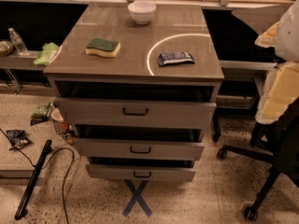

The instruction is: Move rxbar blueberry near sponge

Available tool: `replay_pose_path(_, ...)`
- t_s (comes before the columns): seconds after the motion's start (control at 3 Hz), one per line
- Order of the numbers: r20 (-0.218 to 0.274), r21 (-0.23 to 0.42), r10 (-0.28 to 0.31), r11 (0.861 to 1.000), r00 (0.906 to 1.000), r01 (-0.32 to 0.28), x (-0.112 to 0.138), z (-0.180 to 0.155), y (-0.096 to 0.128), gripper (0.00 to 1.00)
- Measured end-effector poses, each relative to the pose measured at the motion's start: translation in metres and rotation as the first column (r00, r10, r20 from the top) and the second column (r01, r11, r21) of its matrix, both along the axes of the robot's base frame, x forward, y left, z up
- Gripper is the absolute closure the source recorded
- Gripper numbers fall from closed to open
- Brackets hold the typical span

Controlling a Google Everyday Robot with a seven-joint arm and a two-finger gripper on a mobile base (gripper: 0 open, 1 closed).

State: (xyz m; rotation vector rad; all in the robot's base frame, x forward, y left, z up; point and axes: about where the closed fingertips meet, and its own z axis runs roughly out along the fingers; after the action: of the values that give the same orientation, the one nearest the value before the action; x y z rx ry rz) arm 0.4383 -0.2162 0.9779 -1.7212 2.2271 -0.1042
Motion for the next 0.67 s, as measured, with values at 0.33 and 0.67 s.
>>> replay_pose_path(0.33, 0.000, 0.000, 0.000, 1.000, 1.0000, 0.000, 0.000, 0.000, 0.000, 0.00)
replay_pose_path(0.67, 0.039, 0.087, 0.042, 0.995, 0.9984, -0.045, 0.037, 0.000, 0.006, 0.00)
